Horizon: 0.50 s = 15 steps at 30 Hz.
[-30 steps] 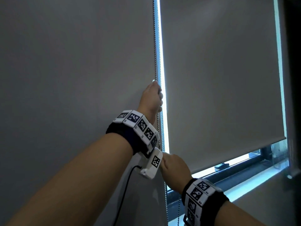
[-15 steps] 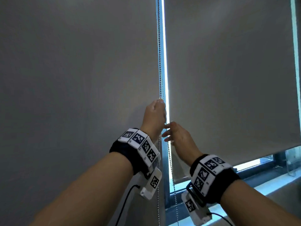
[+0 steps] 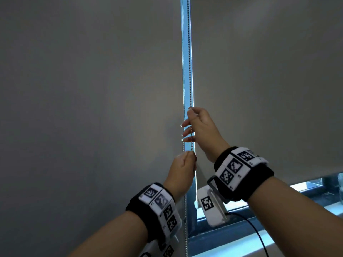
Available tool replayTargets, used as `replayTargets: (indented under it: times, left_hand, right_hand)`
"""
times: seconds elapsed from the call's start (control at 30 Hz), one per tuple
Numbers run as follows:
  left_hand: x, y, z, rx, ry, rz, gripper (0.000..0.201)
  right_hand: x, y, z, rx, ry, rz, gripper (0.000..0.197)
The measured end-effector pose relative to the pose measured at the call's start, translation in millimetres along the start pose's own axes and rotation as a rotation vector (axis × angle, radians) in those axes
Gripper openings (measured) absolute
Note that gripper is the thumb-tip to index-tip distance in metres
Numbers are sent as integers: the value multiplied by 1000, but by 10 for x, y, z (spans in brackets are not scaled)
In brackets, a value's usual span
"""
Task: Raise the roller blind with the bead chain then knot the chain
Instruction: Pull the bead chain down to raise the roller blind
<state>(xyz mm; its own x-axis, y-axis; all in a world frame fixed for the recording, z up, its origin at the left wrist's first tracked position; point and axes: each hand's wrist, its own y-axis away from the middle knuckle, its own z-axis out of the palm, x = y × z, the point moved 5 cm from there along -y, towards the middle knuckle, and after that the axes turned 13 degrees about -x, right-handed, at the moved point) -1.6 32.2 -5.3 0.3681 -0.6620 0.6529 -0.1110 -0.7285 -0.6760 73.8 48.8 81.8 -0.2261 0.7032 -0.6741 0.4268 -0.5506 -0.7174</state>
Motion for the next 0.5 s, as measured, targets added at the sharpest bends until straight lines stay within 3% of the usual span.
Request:
replayTargets:
  times: [0.07,0.17,0.3,0.37,0.43,0.5]
  left_hand:
    - [-113,115,81,-41,-24,10,30]
    - [-295,233,192,-126,50,-34,32]
    - [-409,316,216,-204,110,-132,44]
    - [-440,306,162,-201,213,-209,59]
    - [-418,204,90,-193,302,-210,83]
    - [-291,41,7,-195,356,-180,95]
  right_hand:
    - [35,24,29,-7,-61,50,22]
    - [132,131,103,1,-83,79,42]
    - [162,291,154,22,-33,31,42]
    - [213,338,156,28,-8,11,42]
    - [281,387,150,53,21,-1,42]
    - [367,442,159,56,34,-1,44]
